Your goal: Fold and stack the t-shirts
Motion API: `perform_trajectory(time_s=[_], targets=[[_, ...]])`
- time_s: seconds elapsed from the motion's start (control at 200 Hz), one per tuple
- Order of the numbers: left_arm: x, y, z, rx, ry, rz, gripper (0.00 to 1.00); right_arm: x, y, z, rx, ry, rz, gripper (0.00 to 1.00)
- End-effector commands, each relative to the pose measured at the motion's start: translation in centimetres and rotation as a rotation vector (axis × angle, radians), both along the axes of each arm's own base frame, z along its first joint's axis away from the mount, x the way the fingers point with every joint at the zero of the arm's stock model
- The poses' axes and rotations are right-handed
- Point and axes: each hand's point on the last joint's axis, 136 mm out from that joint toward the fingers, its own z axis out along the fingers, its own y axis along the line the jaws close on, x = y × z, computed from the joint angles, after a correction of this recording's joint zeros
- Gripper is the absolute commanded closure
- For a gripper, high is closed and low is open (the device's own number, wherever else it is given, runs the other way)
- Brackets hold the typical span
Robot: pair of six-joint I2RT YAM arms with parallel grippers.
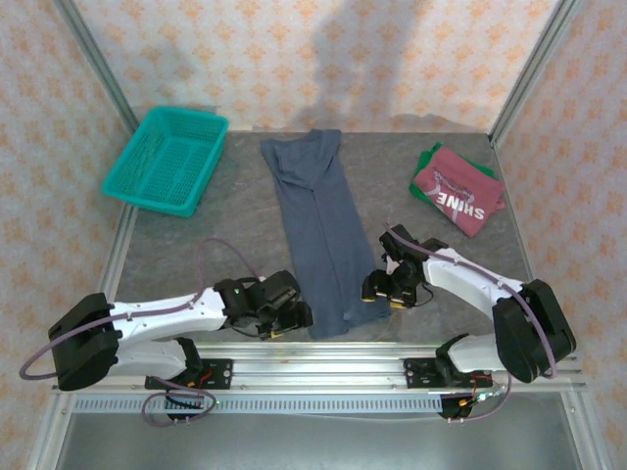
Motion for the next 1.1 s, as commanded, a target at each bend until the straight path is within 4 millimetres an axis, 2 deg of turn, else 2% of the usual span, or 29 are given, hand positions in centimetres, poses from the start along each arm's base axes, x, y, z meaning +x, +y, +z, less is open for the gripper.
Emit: perform_trajectory(time_s=[0.0,0.265,0.385,0.51,0.721,0.881,1.091], targets=[[1.3,-2.4,0.4,-0.114,-0.018,0.105,0.28,0.0,-0.2,-0.3,-0.005,0.000,0.017,0.29],[1.7,-5.2,-1.1,-0.166,0.018,0.094,0.35,-0.1,-1.2,-1.1,-0.067,0.023,-0.009,0.30],[1.1,-5.3,-2.4,-0.137,0.060,0.084,0.41,-0.2,-1.5,-1.7,-0.084,0.031,-0.026,0.30],[1.2,-5.7,-2.8,-0.132,0.063,0.080,0.45,-0.1,-1.7,-1.8,-0.083,0.013,-0.043,0.30],[2.1,-7.4,-4.1,-0.132,0.068,0.084,0.59,-0.4,-1.1,-2.1,-0.043,0.025,-0.040,0.33],[3.2,-9.1,-3.4,-0.122,0.048,0.047,0.61,-0.6,0.0,-2.4,0.033,0.037,-0.051,0.44],[4.6,-11.5,-2.5,-0.112,0.046,-0.002,0.65,-0.6,0.8,-2.3,0.072,0.048,-0.045,0.73]])
